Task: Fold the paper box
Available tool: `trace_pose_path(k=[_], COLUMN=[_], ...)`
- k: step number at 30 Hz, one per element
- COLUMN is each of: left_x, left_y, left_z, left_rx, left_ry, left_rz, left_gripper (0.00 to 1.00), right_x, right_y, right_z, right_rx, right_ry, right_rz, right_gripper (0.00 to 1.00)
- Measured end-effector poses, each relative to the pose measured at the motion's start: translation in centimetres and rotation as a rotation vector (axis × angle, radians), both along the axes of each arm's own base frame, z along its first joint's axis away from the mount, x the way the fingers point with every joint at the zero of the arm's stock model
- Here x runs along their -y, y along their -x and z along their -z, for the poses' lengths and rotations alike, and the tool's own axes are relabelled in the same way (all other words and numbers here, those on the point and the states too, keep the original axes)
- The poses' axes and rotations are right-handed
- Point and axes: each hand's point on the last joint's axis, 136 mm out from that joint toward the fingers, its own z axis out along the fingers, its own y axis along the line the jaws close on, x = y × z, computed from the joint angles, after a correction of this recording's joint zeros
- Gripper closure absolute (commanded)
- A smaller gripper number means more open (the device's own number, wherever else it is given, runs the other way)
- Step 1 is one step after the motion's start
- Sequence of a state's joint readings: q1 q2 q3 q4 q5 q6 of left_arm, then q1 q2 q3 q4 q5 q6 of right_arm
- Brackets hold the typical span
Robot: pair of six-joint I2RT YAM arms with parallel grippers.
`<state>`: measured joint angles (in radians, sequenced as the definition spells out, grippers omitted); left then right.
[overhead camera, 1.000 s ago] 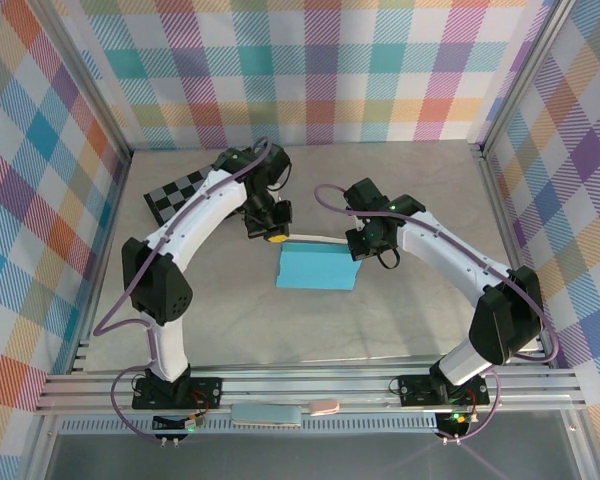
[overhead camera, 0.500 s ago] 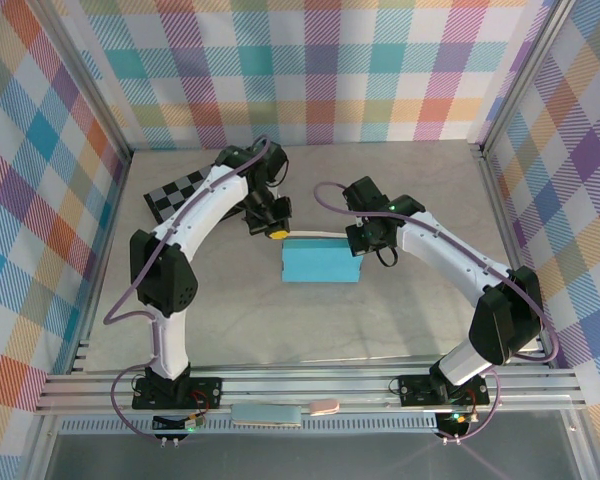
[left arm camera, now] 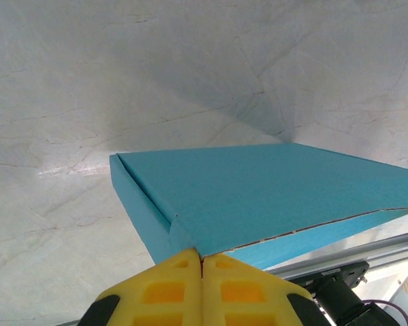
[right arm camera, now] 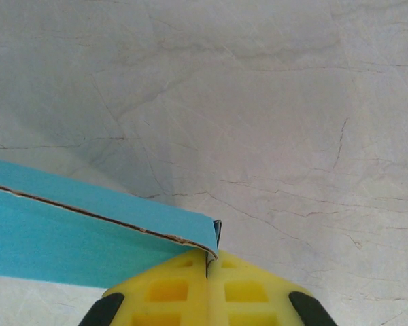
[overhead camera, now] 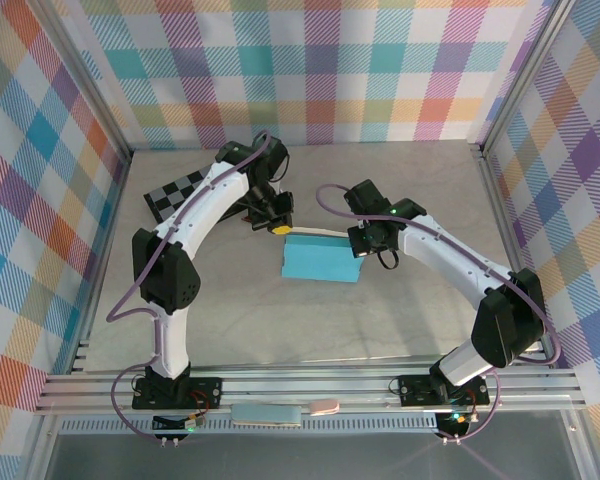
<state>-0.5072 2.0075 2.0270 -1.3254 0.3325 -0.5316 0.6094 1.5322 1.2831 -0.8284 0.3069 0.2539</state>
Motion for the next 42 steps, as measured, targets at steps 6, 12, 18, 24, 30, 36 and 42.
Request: trace_pose_path(k=[6,12,18,24,30,36,42], left_x=[-0.1,-0.1,0.2,0.3,-0.3,-1.0,-1.0], left_y=[0.1,0.2,0.4,0.4,1.4,3.0,3.5], left_z=[-0.1,-0.3,-0.5,-0.4,0.4,2.5,1.0], left_rx=[-0.019,-0.047,-0.065,-0.081,-0.114,-0.159,-0.054], left_ry=[0.004,0.038,0.074,0.090,0.068,0.043,0.056], left_rz=[0.001,-0.004,0.001,0.006,0.027,0.030,0.050], left_gripper=[1.00,1.00,1.00,1.00,0.91,0.76,0.74], right_x=[-0.1,-0.1,0.2,0.3,0.1,-0.8,-1.2], right_y=[-0.1,-0.1,-0.2,-0.3,-0.5,-0.3,-0.2], right_z=[0.0,0.0,0.0,0.0,0.0,-0.1,-0.1], right_rx=[0.004,0.004,0.003,0.004,-0.003,-0.014,-0.021], right_ry=[0.002,0.007,0.009,0.014,-0.012,-0.057,-0.079], right_rz=[-0.011,-0.026,-0.023,-0.029,-0.046,-0.061,-0.069], right_gripper=[1.00,1.00,1.00,1.00,1.00,1.00,1.00])
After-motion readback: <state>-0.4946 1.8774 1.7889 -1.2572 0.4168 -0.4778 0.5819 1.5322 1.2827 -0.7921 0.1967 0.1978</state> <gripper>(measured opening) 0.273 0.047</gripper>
